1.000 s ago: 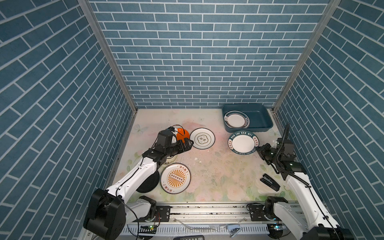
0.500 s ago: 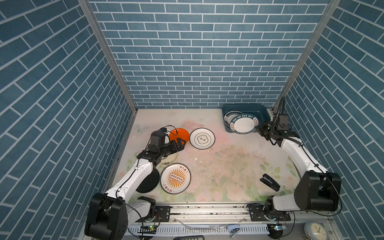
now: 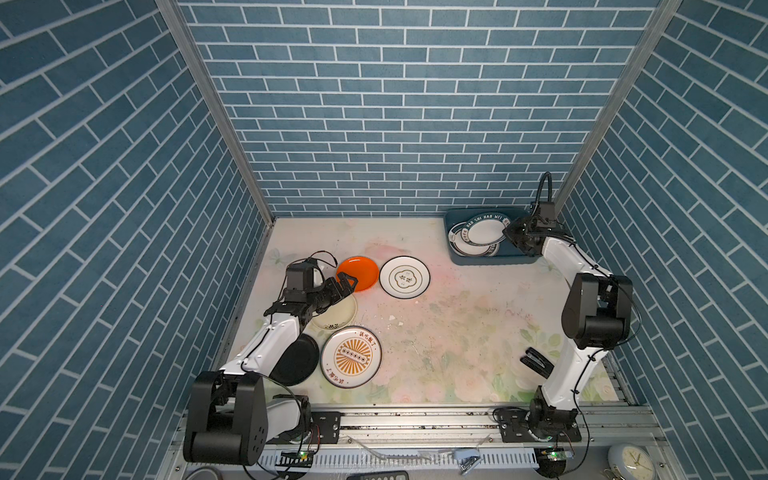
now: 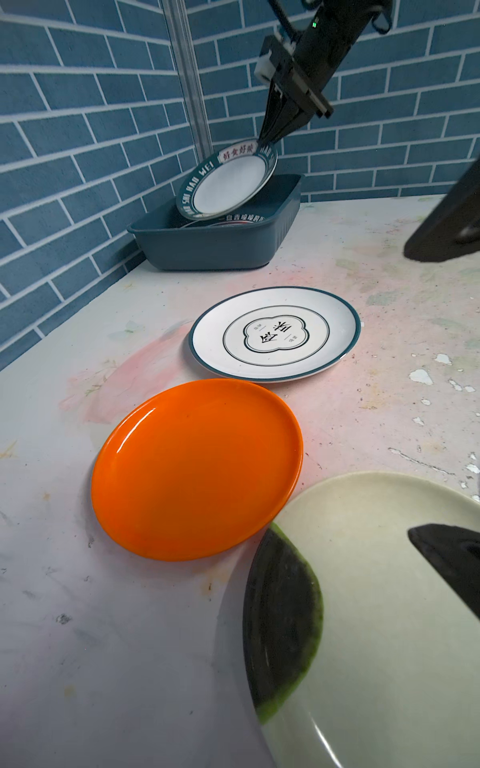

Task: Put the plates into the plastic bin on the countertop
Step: 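Lower the plate into the bin and open the right gripper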

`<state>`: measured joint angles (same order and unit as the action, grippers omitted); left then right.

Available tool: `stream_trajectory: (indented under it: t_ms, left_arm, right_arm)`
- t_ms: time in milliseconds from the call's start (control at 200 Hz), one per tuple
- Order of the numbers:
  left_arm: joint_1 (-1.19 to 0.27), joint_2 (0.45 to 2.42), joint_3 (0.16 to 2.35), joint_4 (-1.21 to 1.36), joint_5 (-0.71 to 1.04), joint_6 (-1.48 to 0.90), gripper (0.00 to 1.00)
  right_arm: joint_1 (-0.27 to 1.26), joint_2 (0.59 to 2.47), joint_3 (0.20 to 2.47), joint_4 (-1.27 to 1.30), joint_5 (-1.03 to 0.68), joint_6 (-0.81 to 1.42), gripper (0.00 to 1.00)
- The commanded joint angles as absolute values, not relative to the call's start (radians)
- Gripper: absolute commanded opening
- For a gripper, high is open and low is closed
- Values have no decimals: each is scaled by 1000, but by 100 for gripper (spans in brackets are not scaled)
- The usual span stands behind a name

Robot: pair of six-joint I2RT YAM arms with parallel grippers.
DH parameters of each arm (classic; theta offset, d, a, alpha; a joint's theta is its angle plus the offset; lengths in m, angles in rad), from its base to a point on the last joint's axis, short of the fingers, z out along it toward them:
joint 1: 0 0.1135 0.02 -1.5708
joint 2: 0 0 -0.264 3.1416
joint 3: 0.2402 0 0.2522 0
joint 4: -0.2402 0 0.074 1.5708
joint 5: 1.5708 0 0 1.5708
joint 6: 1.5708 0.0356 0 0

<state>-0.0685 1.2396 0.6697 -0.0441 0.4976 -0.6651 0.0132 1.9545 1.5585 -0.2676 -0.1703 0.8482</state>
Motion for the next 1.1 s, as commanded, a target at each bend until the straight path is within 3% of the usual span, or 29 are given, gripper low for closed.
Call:
stream_trajectory:
  t_ms: [0, 425, 590, 765, 1095]
  left_arm:
    - [-57, 1250, 662, -18, 523, -670, 100]
    - [-29, 1277, 676, -19, 530, -675, 100]
    - [-28, 1280, 681, -26, 530, -675, 99]
    - [-28, 1275, 693, -44, 534, -676, 100]
    - [-27, 1224, 723, -110, 547, -664, 100]
  right_arm:
    - [22, 2001, 1601, -224, -192, 856, 0]
    - [49, 2097, 1669, -289, -243, 851, 0]
    - [66, 2083, 1654, -314, -248, 815, 33]
    - [72, 2024, 1632, -333, -236, 784, 76]
    - [74, 1833, 1601, -397, -236, 720, 98]
